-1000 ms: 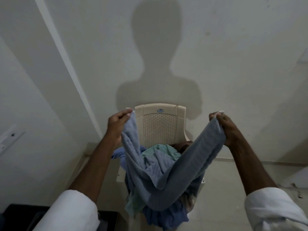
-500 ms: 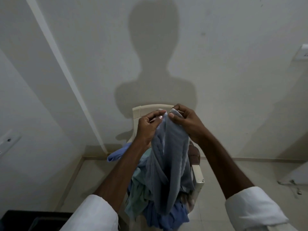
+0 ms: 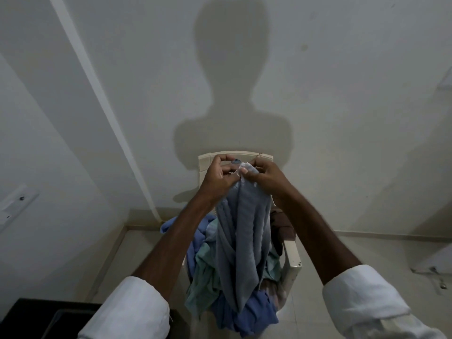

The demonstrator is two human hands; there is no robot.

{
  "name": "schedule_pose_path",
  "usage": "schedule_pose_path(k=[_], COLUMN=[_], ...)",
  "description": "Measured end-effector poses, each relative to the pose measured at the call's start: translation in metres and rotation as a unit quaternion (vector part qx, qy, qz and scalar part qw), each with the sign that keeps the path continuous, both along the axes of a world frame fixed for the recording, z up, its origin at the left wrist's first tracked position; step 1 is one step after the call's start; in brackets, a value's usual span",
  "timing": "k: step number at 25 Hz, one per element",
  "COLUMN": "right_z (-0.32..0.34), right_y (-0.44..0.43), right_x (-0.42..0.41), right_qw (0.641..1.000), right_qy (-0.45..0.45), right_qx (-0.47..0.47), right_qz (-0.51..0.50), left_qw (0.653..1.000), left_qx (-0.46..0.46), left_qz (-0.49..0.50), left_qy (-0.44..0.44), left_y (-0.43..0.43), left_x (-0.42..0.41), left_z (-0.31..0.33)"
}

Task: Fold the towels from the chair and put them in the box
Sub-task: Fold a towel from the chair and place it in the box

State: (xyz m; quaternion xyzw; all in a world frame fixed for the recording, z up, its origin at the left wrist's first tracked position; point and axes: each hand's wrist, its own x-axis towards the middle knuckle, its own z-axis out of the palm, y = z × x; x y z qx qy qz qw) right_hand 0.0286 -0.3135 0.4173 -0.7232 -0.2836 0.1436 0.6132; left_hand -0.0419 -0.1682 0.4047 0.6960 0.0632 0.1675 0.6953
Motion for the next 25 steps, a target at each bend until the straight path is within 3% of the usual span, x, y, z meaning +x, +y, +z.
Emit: schedule_pose_path(k=[7, 11, 17, 21, 25], right_z=[0.002, 0.032, 0.073, 0.110, 0.132], right_y=[0.008, 0.006, 0.008, -0.013, -0.022], right_x=[0.008, 0.010, 0.006, 0.023, 0.039], right_qw=[0.984, 0.970, 0.949, 0.923, 0.913], right_qy=[-0.129, -0.176, -0.219, -0.236, -0.238], right_qx=[0.025, 0.072, 0.125, 0.185, 0.200], right_qz=[-0.121, -0.152, -0.189, -0.242, -0.265], left_qw=[0.988, 0.973, 0.922, 0.881, 0.825], left_qx=[0.156, 0.214, 0.322, 0.293, 0.136], left_qz=[-0.013, 0.080, 0.176, 0.222, 0.276], left_qy=[0.014, 0.037, 0.125, 0.297, 0.475], left_y=[0.019, 0.029, 0.055, 0.098, 0.139], left_x=[-0.012, -0.023, -0.036, -0.079, -0.138], left_z=[-0.035, -0.055, -0.073, -0.144, -0.204])
